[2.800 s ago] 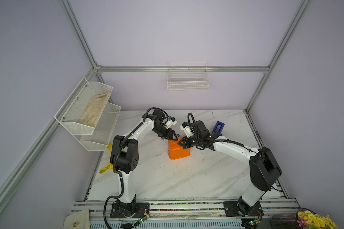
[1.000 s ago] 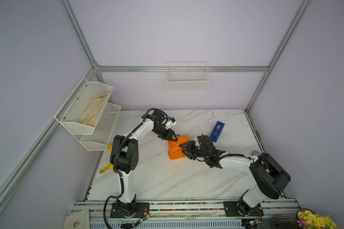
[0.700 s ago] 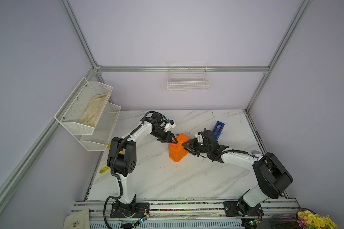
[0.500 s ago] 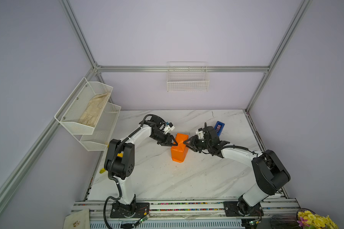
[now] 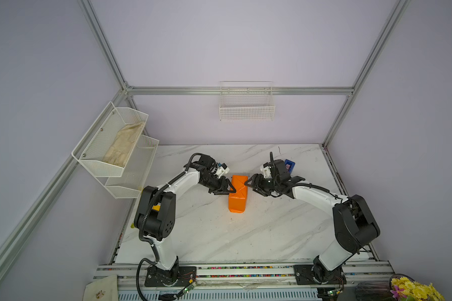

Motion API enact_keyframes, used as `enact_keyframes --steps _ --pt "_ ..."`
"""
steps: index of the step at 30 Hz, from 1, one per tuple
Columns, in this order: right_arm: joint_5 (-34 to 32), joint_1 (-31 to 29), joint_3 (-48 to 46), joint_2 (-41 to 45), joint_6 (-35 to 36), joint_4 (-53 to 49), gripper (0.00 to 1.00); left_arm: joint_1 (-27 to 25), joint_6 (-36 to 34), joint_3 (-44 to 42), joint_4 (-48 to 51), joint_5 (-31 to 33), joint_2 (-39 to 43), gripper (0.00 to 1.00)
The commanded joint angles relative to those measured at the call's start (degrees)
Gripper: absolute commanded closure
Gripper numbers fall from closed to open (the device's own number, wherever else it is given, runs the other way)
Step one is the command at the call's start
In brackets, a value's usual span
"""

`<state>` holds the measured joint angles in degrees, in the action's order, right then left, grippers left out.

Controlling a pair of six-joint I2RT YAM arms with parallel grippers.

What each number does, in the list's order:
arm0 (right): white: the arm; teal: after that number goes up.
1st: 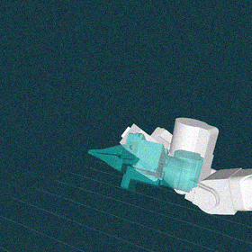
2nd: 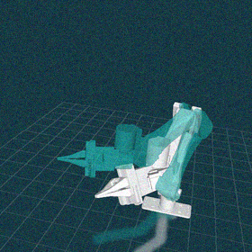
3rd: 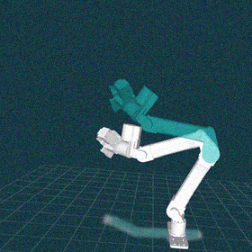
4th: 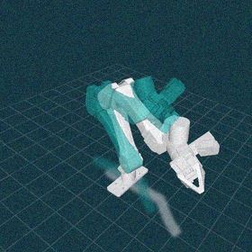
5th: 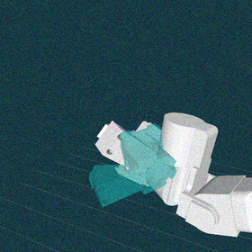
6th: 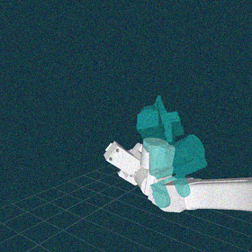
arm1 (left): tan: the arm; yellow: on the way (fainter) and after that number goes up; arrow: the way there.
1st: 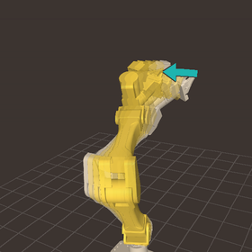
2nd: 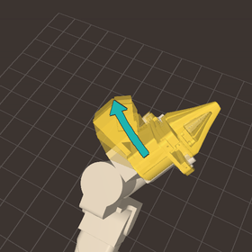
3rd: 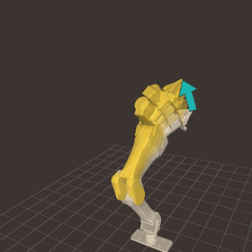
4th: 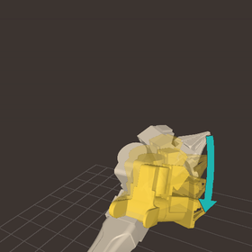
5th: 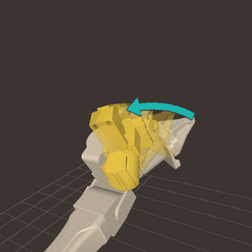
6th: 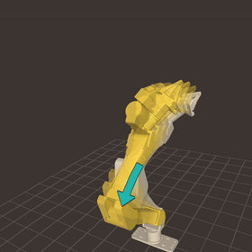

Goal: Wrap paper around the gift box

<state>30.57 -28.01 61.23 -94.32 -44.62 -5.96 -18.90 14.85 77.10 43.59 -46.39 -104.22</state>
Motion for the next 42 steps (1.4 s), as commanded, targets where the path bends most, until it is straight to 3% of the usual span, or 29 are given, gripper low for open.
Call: enact_keyframes --steps 1,5,12,21,27,32,42 --pt "1.8 0.2 -0.5 2.4 2.0 0.9 0.27 -1.4 1.5 -2.9 0.9 4.2 -0.4 0.54" --pt "5.7 0.1 0.3 -0.1 2.5 2.2 0.27 -1.5 1.7 -2.8 0.9 4.7 -0.5 0.54" --pt "6.8 -0.1 0.3 -0.5 2.9 3.6 0.25 -1.6 2.1 -3.2 0.9 5.2 -0.5 0.54" --pt "6.6 -0.1 -0.3 -3.4 3.9 2.3 0.59 -1.6 2.5 -2.6 0.8 5.4 0.3 0.54" --pt "4.8 -0.2 -0.4 -4.0 4.8 0.5 0.67 -1.4 5.0 1.4 -0.8 5.7 3.0 0.5" --pt "5.0 -0.1 -0.1 -4.5 5.3 0.1 0.68 -1.0 6.9 6.1 -2.3 7.7 3.3 0.48" --pt "5.2 -0.2 -0.3 -4.7 5.7 -0.6 0.68 -0.5 6.9 9.7 -4.0 4.4 -2.5 0.5"
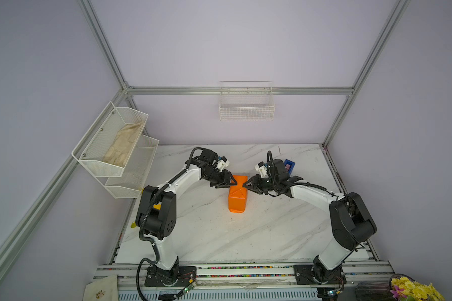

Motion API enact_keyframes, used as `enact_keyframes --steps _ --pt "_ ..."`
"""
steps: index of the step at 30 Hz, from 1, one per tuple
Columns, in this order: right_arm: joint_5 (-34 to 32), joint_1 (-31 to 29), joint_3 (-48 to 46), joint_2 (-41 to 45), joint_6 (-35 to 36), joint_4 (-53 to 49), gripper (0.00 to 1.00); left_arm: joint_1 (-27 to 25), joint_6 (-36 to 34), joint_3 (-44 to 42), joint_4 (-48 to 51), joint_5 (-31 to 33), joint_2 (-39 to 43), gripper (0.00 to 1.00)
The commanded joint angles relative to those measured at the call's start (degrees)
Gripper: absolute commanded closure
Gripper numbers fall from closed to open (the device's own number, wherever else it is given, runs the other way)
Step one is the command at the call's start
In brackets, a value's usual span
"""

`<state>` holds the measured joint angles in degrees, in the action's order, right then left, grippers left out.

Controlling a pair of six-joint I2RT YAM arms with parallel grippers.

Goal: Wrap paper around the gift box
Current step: 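Release the box side and move the right gripper toward the blue tape dispenser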

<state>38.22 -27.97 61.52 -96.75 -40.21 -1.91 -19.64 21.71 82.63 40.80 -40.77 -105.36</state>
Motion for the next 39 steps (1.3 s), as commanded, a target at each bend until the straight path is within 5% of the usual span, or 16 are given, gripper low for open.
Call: enact_keyframes --steps 1,9,14,18,23,30,39 --pt "-2.4 -0.2 -0.6 -2.3 1.4 -4.7 0.68 0.2 -0.1 4.0 -1.2 -1.2 -1.7 0.52" --pt "-2.7 -0.2 -0.3 -2.0 1.4 -5.0 0.68 0.3 -1.1 0.6 -0.5 0.8 -1.9 0.58" --pt "-4.8 2.0 2.5 0.8 1.7 -6.4 0.49 0.3 -1.4 -0.5 -0.4 1.4 -2.2 0.58" --pt "-6.1 7.8 3.3 4.7 3.1 -5.9 0.44 0.5 -1.4 -0.6 -0.4 1.5 -2.7 0.58" --pt "-1.1 18.2 2.9 5.1 6.5 -4.8 0.45 0.4 -1.7 -0.7 -0.3 1.8 -2.7 0.58" --pt "6.6 32.9 -0.1 1.2 2.4 4.6 0.61 0.4 -1.9 -0.9 0.1 1.9 -2.7 0.58" --pt "13.3 35.8 1.7 -12.0 0.0 12.0 0.63 0.4 -1.4 -1.0 0.3 2.6 -2.6 0.58"
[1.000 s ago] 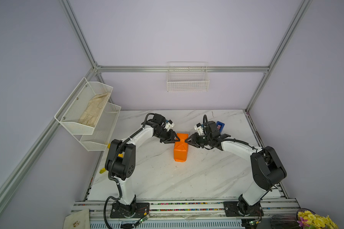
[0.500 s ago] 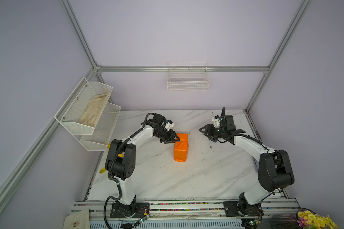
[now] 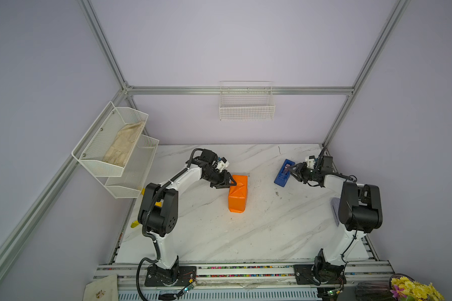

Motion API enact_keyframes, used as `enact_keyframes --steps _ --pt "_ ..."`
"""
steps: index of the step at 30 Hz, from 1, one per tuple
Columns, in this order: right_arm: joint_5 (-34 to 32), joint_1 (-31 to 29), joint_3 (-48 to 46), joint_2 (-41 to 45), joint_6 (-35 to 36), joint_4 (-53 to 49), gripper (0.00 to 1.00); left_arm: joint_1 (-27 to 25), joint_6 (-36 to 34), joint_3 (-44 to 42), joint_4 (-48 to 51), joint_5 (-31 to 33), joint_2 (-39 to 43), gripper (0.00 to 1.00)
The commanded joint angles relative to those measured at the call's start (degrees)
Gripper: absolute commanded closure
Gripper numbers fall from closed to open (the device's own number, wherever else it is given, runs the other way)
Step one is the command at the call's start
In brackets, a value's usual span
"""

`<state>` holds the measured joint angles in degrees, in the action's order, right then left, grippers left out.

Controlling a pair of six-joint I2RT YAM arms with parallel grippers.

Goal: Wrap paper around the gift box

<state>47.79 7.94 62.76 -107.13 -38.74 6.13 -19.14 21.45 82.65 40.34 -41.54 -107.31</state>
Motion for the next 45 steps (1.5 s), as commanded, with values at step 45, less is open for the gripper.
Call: enact_keyframes --steps 45 --pt "6.5 -5.7 -14.7 12.2 -10.3 8.1 1.0 -0.1 -2.5 0.1 2.7 3.5 -2.0 0.58"
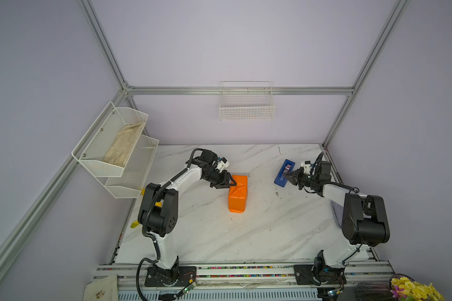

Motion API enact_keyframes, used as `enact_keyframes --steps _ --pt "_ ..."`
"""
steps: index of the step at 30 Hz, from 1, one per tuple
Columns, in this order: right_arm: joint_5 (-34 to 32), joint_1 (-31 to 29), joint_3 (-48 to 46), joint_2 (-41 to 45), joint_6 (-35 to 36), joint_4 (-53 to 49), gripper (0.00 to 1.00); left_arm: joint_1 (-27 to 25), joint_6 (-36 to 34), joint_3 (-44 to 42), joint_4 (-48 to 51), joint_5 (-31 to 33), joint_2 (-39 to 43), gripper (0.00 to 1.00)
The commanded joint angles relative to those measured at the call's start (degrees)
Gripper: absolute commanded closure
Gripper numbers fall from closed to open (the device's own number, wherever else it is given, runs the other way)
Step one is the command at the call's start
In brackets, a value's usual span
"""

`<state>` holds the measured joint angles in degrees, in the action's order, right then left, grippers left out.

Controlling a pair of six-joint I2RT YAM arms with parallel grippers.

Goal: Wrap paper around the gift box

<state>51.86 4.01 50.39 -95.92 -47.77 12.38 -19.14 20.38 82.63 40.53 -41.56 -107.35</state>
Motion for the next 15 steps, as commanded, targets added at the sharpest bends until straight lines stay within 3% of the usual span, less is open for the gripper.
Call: enact_keyframes --steps 1,8,15 --pt "2.5 -2.5 -3.3 0.8 -1.6 3.1 1.0 -0.1 -1.5 0.1 2.5 3.5 -2.0 0.58" --pt "1.9 -5.5 -4.0 -4.7 1.0 4.0 1.0 -0.1 -1.5 -0.1 2.5 3.6 -2.0 0.58" --pt "-6.5 -5.3 -5.4 -8.3 9.2 -4.9 1.0 -0.1 -1.5 -0.4 2.6 3.7 -2.0 0.58"
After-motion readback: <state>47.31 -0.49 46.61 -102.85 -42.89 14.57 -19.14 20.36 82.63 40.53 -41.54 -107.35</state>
